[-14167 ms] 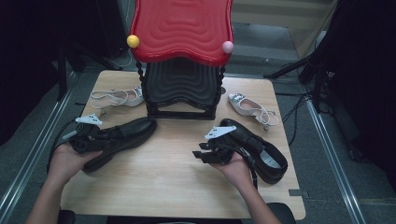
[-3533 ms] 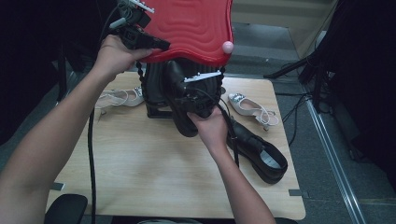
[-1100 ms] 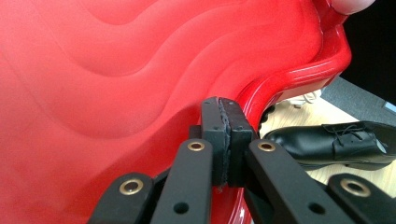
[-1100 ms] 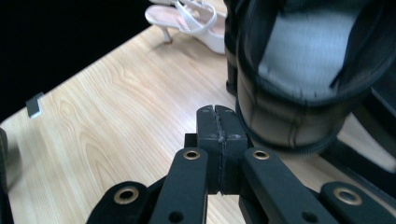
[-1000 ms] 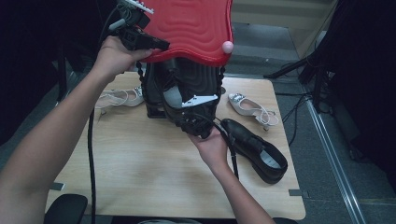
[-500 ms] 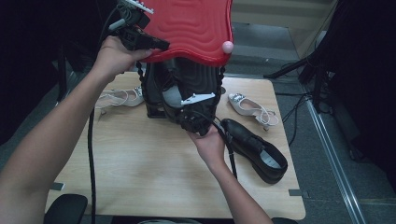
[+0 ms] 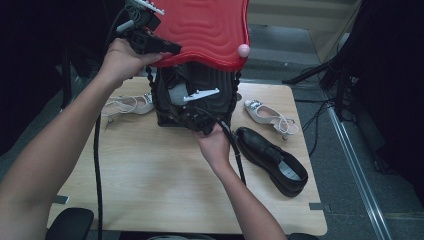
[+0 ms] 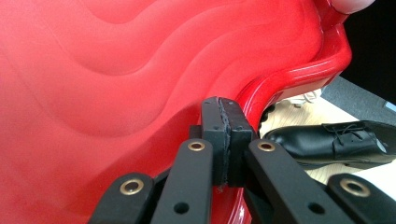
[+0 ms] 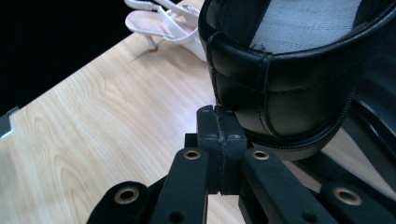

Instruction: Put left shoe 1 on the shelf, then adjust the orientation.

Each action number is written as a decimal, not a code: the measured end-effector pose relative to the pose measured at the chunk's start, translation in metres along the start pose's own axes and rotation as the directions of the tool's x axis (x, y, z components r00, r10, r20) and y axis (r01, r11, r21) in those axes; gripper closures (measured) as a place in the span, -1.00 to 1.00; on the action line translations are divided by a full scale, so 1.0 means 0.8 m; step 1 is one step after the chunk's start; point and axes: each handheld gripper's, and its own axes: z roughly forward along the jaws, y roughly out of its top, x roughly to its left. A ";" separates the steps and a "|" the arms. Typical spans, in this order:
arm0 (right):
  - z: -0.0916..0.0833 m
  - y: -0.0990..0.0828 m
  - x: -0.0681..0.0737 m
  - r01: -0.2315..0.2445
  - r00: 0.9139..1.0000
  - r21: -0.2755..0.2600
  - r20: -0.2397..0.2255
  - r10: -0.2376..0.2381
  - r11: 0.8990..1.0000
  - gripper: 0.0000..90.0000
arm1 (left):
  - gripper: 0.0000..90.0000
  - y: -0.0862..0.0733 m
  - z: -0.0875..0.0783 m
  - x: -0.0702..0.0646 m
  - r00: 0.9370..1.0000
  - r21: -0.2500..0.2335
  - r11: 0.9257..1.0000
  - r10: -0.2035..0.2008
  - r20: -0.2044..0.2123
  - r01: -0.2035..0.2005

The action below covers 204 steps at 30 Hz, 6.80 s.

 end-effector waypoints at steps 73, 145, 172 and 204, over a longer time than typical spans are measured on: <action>-0.111 -0.123 -0.057 -0.024 0.993 -0.027 -0.113 0.021 0.999 0.23 | 0.06 -0.155 -0.012 -0.055 0.990 0.031 0.999 -0.023 0.140 0.019; -0.246 -0.247 -0.140 -0.230 0.951 0.049 0.223 0.214 0.972 0.39 | 0.13 -0.287 0.098 -0.068 0.971 0.161 0.987 -0.062 0.230 0.025; -0.195 -0.228 -0.149 -0.313 0.940 0.129 0.185 0.287 0.941 0.80 | 0.17 -0.291 0.095 -0.071 0.974 0.141 0.990 -0.062 0.218 0.031; -0.092 -0.147 -0.066 -0.077 0.996 0.196 -0.018 0.082 0.978 0.77 | 0.97 -0.318 0.066 -0.083 0.978 0.091 0.991 -0.109 0.176 0.094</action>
